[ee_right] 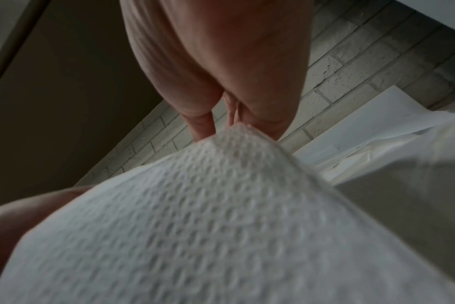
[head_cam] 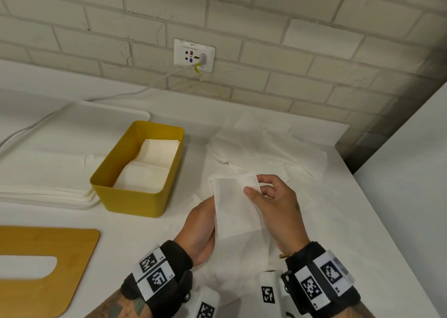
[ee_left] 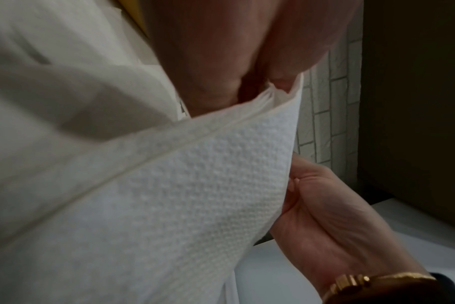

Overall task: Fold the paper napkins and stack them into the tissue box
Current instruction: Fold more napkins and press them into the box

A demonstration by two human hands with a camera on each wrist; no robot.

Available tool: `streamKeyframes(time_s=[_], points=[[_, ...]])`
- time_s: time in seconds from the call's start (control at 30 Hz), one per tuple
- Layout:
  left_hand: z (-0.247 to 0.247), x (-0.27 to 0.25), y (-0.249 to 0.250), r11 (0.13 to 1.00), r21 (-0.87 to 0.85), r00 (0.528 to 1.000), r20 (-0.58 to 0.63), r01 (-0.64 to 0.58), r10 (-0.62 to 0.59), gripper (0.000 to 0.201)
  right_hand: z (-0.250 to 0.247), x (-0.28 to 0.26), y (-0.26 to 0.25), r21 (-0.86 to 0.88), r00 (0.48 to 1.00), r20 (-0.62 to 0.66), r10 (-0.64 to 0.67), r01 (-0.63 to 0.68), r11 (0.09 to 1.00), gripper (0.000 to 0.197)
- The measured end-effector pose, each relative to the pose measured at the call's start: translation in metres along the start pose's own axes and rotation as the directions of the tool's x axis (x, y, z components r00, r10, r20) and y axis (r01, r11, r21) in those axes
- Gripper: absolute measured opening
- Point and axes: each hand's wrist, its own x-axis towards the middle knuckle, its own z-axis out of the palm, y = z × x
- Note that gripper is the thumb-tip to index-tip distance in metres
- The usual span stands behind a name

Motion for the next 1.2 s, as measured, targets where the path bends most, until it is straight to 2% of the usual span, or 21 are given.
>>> streamKeyframes(time_s=[0.1, 0.2, 0.27, 0.37, 0.47, 0.57, 0.73, 0.83, 0.9, 0.93, 1.0, 1.03, 1.1, 1.2], points=[[0.0, 0.001, -0.001, 1.0, 0.003, 1.0, -0.014, 0.014, -0.014, 0.036, 0.002, 0.0, 0.001, -0.175, 0.997, 0.008, -0.072, 0.072, 0.982, 0.043], [-0.001, 0.002, 0.0, 0.999, 0.013, 0.999, -0.033, 0.035, -0.035, 0.03, 0.003, 0.0, 0.001, -0.322, 0.96, 0.171, -0.223, 0.269, 0.908, 0.06], [-0.001, 0.002, 0.0, 0.999, 0.029, 0.999, -0.037, 0.035, -0.034, 0.03, 0.004, 0.001, -0.004, -0.386, 0.921, 0.289, -0.261, 0.362, 0.849, 0.052], [0.001, 0.004, 0.002, 0.998, 0.048, 0.999, -0.04, 0.032, -0.031, 0.029, 0.002, 0.006, -0.012, -0.392, 0.888, 0.377, -0.264, 0.412, 0.823, 0.041], [0.004, 0.004, 0.008, 0.995, 0.097, 0.999, -0.037, 0.019, -0.015, 0.035, 0.0, 0.01, -0.021, -0.378, 0.88, 0.397, -0.261, 0.416, 0.827, 0.021], [0.001, 0.005, 0.014, 0.991, 0.133, 1.0, -0.007, 0.01, -0.009, 0.047, -0.008, 0.012, -0.035, -0.357, 0.881, 0.406, -0.242, 0.397, 0.845, 0.012], [-0.007, 0.008, 0.021, 0.998, 0.06, 0.999, -0.033, -0.029, 0.031, 0.035, -0.042, 0.006, -0.073, -0.27, 0.862, 0.449, -0.233, 0.379, 0.885, 0.007], [-0.01, 0.012, 0.027, 0.997, 0.027, 0.994, -0.082, -0.074, 0.076, 0.032, -0.061, -0.001, -0.093, -0.399, 0.867, 0.475, -0.149, 0.363, 0.842, 0.008], [-0.011, 0.014, 0.029, 0.996, 0.021, 0.992, -0.088, -0.085, 0.087, 0.032, -0.07, -0.006, -0.107, -0.433, 0.826, 0.562, -0.048, 0.343, 0.833, 0.011], [-0.012, 0.014, 0.029, 0.996, 0.022, 0.993, -0.084, -0.085, 0.087, 0.033, -0.073, -0.008, -0.113, -0.405, 0.78, 0.626, 0.0, 0.324, 0.855, 0.014], [-0.01, 0.013, 0.029, 0.997, 0.025, 0.995, -0.069, -0.075, 0.076, 0.034, -0.074, -0.012, -0.123, -0.268, 0.68, 0.733, 0.016, 0.267, 0.926, 0.016], [-0.01, 0.012, 0.028, 0.997, 0.028, 0.996, -0.055, -0.072, 0.074, 0.035, -0.071, -0.011, -0.124, -0.208, 0.658, 0.753, -0.001, 0.239, 0.949, 0.015], [-0.006, 0.011, 0.027, 0.997, 0.038, 0.997, -0.024, -0.073, 0.074, 0.035, -0.062, -0.003, -0.119, -0.194, 0.671, 0.742, -0.014, 0.234, 0.953, 0.011], [0.0, 0.01, 0.025, 0.995, 0.075, 0.997, -0.011, -0.073, 0.074, 0.035, -0.041, 0.02, -0.095, -0.348, 0.745, 0.668, -0.01, 0.323, 0.88, 0.007]])
